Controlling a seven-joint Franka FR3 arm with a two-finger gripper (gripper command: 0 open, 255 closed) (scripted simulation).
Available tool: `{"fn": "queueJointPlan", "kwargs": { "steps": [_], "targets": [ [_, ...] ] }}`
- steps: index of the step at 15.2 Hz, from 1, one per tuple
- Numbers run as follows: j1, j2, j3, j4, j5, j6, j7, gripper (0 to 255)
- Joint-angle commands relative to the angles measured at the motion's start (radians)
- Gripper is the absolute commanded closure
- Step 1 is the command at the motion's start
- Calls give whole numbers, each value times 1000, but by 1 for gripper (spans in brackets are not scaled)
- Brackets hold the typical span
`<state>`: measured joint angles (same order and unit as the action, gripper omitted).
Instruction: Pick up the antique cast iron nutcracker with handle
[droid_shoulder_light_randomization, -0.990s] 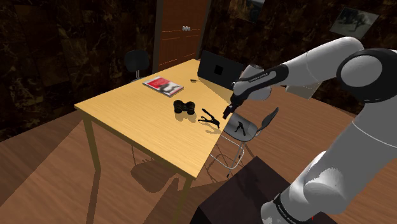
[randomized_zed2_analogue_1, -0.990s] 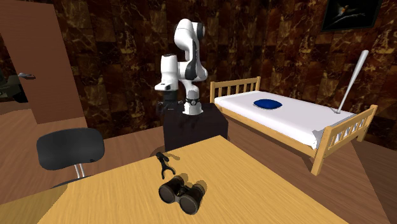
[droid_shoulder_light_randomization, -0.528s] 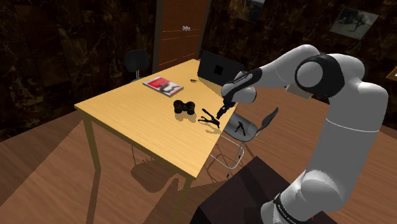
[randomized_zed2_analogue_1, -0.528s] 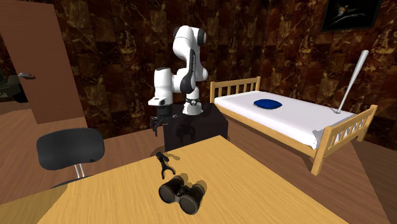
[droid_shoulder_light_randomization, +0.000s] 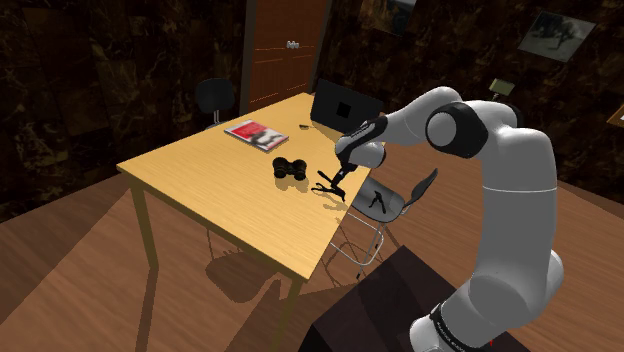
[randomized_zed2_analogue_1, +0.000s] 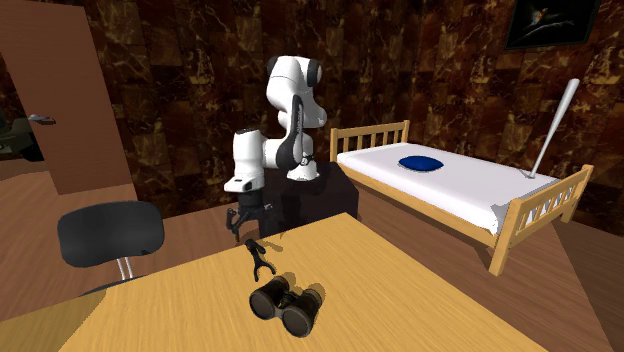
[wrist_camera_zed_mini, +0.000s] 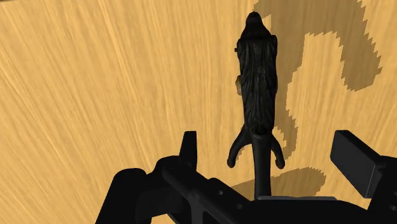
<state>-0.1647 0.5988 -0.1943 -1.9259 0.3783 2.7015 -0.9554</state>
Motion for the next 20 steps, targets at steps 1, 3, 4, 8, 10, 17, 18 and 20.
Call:
{"fn": "queueJointPlan", "kwargs": {
  "steps": [1, 3, 4, 8, 10, 17, 18, 20],
  "targets": [
    [-7, 26, 10, 13, 9, 15, -8, 0],
    [-14, 48, 19, 19, 17, 32, -16, 0],
    [-17, 59, 24, 22, 20, 40, -19, 0],
    [-21, 75, 31, 27, 26, 52, -24, 255],
    [-21, 76, 31, 26, 26, 53, -24, 255],
    [-23, 77, 31, 28, 26, 52, -25, 255],
    [-19, 65, 27, 24, 23, 44, -21, 255],
    [-12, 43, 17, 18, 15, 28, -14, 255]
  ]
}}
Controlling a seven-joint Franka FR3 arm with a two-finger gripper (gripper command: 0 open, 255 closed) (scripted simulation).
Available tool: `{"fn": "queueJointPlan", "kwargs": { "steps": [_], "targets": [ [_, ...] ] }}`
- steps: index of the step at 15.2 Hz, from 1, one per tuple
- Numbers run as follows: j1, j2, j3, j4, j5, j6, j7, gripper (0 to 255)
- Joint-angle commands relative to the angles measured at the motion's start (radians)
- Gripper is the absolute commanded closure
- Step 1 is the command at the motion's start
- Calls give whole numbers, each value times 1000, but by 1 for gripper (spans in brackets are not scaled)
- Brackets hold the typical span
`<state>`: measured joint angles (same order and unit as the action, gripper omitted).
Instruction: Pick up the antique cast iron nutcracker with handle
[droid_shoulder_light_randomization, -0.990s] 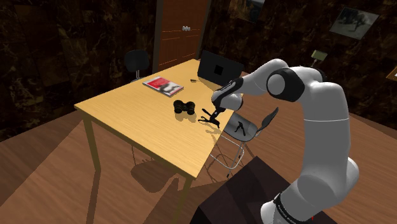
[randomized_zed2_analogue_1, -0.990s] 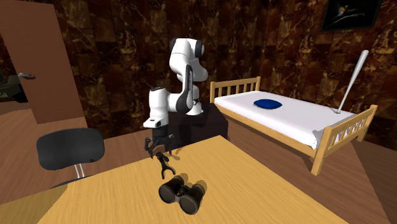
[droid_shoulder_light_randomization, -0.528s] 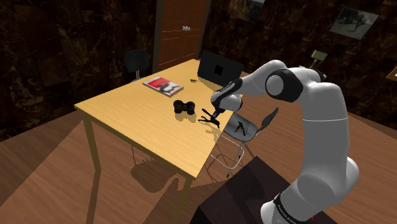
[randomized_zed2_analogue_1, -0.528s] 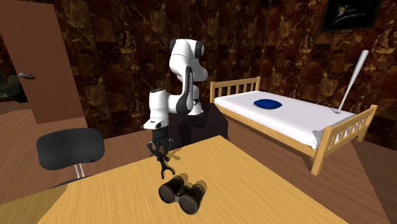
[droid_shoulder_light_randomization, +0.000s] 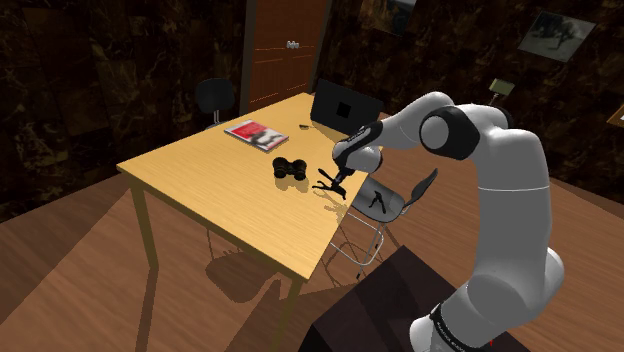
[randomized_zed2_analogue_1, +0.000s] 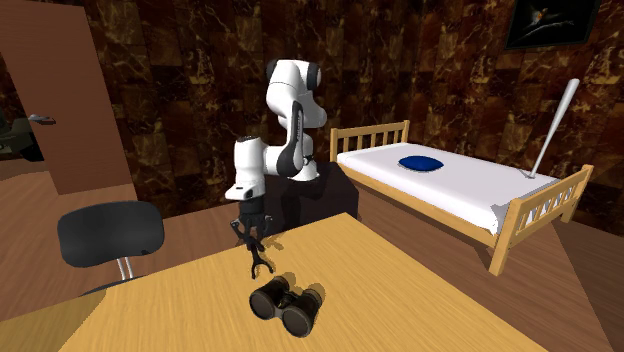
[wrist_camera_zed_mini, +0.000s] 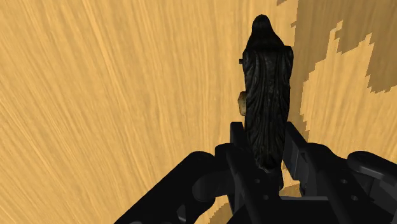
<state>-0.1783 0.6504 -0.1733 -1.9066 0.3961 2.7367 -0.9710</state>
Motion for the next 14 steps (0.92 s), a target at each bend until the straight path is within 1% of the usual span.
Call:
{"fn": "queueJointPlan", "kwargs": {
  "steps": [1, 12, 14],
  "targets": [
    [5, -19, -8, -5, -7, -15, 5, 255],
    [40, -134, -56, -23, -57, -112, 49, 255],
    [40, -135, -57, -23, -58, -114, 50, 255]
  ]
}}
